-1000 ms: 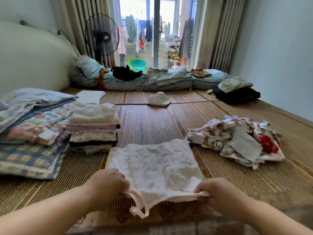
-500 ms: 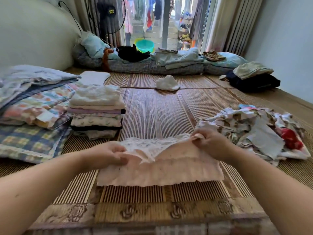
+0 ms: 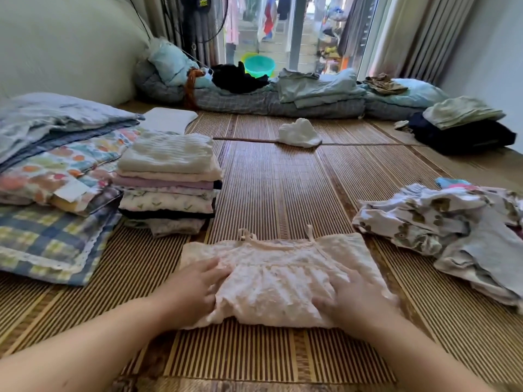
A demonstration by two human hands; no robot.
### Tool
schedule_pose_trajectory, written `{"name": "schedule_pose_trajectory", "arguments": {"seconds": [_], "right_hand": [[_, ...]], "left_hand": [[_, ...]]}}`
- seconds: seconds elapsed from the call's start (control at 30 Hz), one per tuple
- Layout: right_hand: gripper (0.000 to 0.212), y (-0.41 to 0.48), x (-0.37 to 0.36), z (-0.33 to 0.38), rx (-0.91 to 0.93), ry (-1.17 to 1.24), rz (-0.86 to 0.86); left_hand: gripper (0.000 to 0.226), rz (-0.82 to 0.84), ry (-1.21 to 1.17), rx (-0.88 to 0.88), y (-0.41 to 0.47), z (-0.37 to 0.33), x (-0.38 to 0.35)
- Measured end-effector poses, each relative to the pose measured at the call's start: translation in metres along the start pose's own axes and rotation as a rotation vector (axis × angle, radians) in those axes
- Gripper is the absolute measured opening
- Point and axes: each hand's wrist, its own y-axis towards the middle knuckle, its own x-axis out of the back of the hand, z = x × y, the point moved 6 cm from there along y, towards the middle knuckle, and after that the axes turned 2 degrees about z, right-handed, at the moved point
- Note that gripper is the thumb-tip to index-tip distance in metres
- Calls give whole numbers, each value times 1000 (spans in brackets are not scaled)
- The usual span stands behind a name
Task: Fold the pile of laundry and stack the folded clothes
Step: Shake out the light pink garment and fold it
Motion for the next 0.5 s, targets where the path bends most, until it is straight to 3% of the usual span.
{"name": "schedule_pose_trajectory", "arguments": {"seconds": [0.07, 0.2, 0.33, 0.43, 0.5], "right_hand": [[79, 0, -14, -8, 3, -48, 39], [74, 12, 3, -12, 57, -91, 7], [65, 18, 38, 1, 61, -159, -227], [43, -19, 34, 34, 368, -39, -461], [35, -67, 16, 54, 623, 144, -482]], "left_hand": [[54, 8, 11, -14, -4, 3, -4], [58, 55, 87, -18, -21, -1, -9], [98, 84, 135, -35, -54, -30, -7], [81, 96, 187, -120, -78, -61, -12], [67, 137, 191, -190, -94, -79, -19]]}}
